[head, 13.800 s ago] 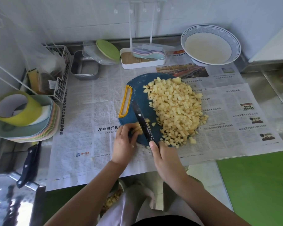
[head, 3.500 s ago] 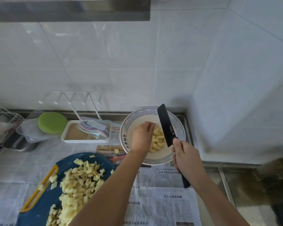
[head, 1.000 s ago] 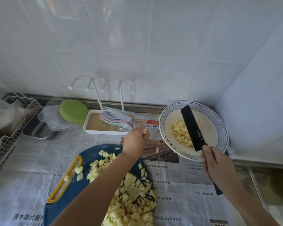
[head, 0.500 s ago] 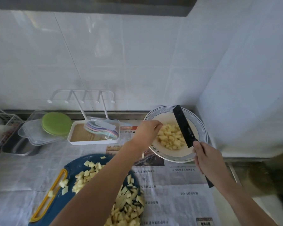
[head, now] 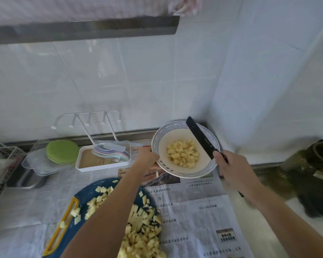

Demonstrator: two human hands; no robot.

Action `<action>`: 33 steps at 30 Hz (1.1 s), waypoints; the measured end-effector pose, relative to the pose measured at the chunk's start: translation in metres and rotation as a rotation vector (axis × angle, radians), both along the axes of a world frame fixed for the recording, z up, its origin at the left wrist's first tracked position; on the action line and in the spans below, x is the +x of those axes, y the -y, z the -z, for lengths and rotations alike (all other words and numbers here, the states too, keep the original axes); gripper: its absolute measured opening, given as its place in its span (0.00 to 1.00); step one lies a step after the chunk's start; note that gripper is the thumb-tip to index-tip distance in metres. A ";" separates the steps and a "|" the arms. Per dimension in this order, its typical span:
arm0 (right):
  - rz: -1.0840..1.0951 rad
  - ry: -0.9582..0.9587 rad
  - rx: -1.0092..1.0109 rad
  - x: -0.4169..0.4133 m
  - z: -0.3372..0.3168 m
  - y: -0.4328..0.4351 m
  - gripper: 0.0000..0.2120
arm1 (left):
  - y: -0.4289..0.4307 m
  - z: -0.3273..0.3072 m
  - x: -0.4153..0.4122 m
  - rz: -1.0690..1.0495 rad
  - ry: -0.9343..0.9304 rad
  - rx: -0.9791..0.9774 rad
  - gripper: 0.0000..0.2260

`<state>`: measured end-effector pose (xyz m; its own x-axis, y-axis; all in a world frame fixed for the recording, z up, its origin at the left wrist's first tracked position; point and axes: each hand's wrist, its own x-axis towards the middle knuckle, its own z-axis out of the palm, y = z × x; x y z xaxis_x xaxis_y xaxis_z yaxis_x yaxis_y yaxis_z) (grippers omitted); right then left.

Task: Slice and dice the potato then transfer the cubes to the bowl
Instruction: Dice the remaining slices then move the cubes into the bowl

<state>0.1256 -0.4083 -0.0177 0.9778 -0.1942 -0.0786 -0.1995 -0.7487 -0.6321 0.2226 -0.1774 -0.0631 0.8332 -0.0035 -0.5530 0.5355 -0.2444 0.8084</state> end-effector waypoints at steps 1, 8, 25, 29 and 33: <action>0.000 0.015 -0.013 -0.002 -0.004 0.002 0.18 | -0.004 -0.001 -0.004 -0.001 -0.020 -0.036 0.07; 0.008 0.031 0.022 -0.018 0.001 0.007 0.18 | -0.027 0.003 -0.045 0.239 -0.129 -0.184 0.13; -0.046 -0.023 -0.056 -0.008 0.042 0.016 0.15 | 0.001 0.066 0.102 0.671 0.550 0.820 0.21; -0.080 0.024 -0.073 -0.007 0.049 0.020 0.16 | 0.008 0.075 0.118 0.750 0.512 0.896 0.13; -0.086 0.048 -0.061 -0.010 0.048 0.019 0.15 | 0.004 0.044 0.101 0.582 0.522 0.665 0.09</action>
